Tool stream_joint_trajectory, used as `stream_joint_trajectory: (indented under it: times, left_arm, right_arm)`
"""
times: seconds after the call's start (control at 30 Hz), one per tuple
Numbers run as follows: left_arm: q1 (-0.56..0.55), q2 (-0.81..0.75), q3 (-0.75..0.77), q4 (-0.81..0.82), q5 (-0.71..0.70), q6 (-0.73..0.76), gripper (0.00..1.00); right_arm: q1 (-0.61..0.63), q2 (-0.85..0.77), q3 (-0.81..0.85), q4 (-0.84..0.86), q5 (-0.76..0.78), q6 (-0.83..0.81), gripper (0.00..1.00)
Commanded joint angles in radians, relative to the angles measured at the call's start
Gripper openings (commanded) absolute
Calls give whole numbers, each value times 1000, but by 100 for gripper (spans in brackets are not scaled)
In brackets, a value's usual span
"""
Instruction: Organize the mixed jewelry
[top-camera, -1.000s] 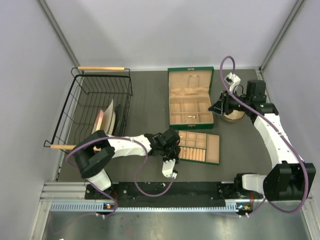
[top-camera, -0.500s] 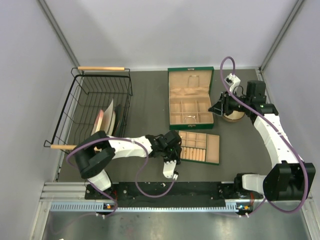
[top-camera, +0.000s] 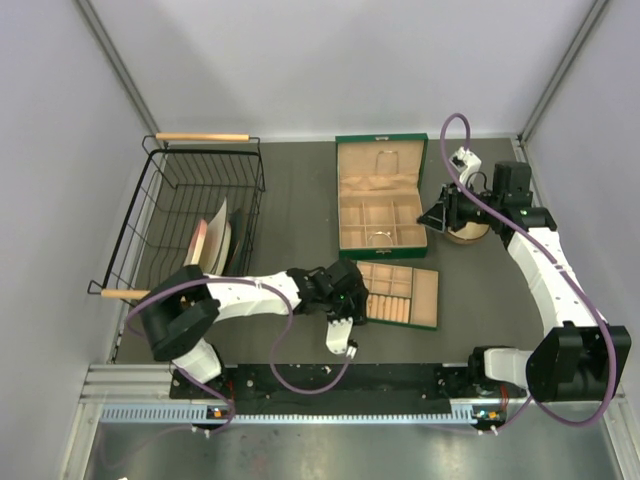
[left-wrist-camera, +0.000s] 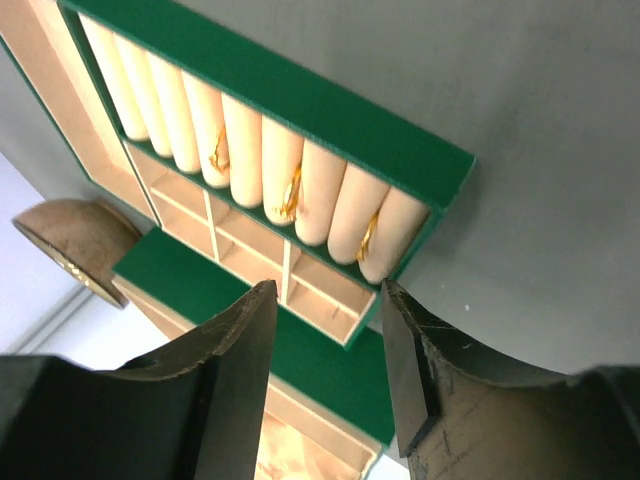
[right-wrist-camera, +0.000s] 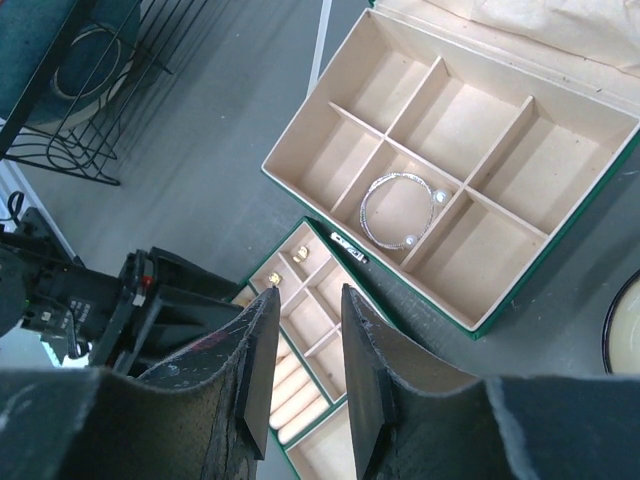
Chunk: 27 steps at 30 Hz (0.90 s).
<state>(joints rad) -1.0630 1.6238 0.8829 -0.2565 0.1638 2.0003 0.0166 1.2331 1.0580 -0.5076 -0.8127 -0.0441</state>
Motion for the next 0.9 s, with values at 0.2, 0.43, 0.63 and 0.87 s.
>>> stream_joint_trajectory:
  times: [0.2, 0.43, 0.63, 0.87]
  left_arm:
    - [3, -153, -45, -49, -93, 347, 60]
    - [-12, -223, 39, -145, -155, -22, 58]
    - [-14, -200, 333, -424, -279, -650, 57]
    - [76, -194, 570, -681, -169, -1156, 57]
  right_arm:
    - [-12, -52, 60, -129, 12, -135, 34]
    - [-12, -70, 116, -446, 61, -483, 39]
    - [72, -156, 16, -494, 210, -612, 47]
    - [175, -164, -72, -500, 251, -662, 71]
